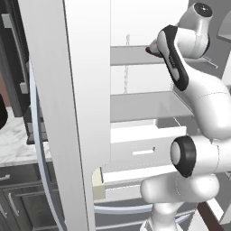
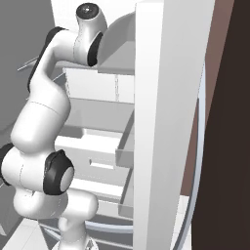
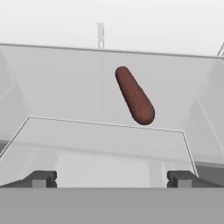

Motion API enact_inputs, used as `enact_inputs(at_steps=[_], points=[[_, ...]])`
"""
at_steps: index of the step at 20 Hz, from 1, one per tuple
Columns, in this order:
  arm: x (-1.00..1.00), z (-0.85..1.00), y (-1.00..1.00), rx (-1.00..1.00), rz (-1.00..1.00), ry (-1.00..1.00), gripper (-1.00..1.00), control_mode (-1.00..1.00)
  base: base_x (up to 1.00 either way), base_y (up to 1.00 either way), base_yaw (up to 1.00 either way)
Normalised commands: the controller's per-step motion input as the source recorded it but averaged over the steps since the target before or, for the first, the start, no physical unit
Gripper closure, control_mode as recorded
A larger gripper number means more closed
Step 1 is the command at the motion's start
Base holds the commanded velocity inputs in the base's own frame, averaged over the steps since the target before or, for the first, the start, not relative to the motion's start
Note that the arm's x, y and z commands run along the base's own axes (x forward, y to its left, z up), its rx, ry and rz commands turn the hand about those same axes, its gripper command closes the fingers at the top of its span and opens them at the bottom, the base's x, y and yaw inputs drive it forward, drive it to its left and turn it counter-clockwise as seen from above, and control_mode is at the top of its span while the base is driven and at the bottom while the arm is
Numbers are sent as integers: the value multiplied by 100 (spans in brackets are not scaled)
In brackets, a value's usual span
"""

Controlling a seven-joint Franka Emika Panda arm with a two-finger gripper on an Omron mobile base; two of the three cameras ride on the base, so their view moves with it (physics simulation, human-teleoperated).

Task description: Move the hot dog bun to the plate on the dining table and place the condiment next to that plate. Then navigate to the fridge and take the sausage and place it on the plate as well.

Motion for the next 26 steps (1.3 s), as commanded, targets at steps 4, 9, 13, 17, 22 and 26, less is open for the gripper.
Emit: enact_inputs(at_steps=[4, 9, 13, 17, 22, 26], points=[[27, -7, -12, 0, 0, 0, -100, -100, 0, 0, 0], [35, -7, -6, 0, 0, 1, -100, -100, 0, 0, 0], [39, -7, -8, 0, 0, 1, -100, -100, 0, 0, 0], [38, 0, -11, 0, 0, 0, -100, -100, 0, 0, 0], [35, 0, -10, 0, 0, 0, -100, -100, 0, 0, 0], [35, 0, -5, 0, 0, 0, -100, -100, 0, 0, 0]])
